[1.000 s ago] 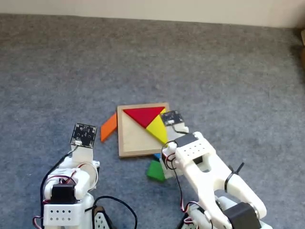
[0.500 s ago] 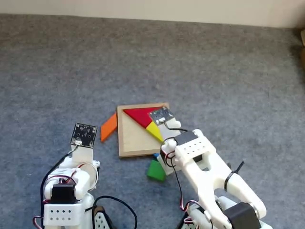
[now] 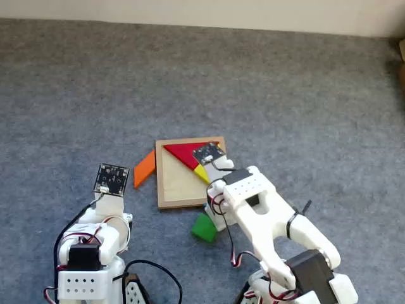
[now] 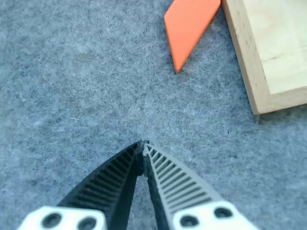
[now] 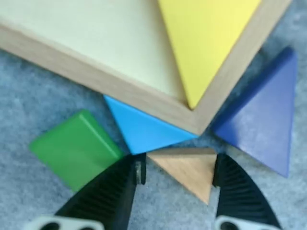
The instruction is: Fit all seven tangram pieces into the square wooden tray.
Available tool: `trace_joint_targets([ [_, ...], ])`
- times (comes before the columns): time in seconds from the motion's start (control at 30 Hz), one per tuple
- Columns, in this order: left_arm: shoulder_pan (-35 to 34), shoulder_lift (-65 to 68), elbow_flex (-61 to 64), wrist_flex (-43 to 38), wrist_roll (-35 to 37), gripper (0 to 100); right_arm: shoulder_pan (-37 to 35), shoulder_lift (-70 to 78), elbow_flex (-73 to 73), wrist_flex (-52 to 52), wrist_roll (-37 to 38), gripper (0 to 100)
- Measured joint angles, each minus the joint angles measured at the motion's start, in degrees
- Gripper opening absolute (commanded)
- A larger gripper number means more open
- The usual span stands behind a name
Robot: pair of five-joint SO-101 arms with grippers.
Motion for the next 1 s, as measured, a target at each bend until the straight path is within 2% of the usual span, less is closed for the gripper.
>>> trace_joint_targets([
  [0.17, 0.0, 0.0, 0.0, 0.0, 0.0, 1, 0.1, -0.4, -0.2, 0.0, 0.0, 21.4],
  [0.37, 0.0, 0.0, 0.0, 0.0, 0.0, 1, 0.2, -1.8, -0.2, -0.1, 1.0, 10.4],
  [0.73, 0.0, 0.0, 0.0, 0.0, 0.0, 1, 1.8, -1.8, -0.3, 0.2, 4.6, 9.8],
  [1.0, 0.0, 0.0, 0.0, 0.0, 0.0, 1, 1.9, -2.5, -0.4, 5.7, 4.6, 9.8],
])
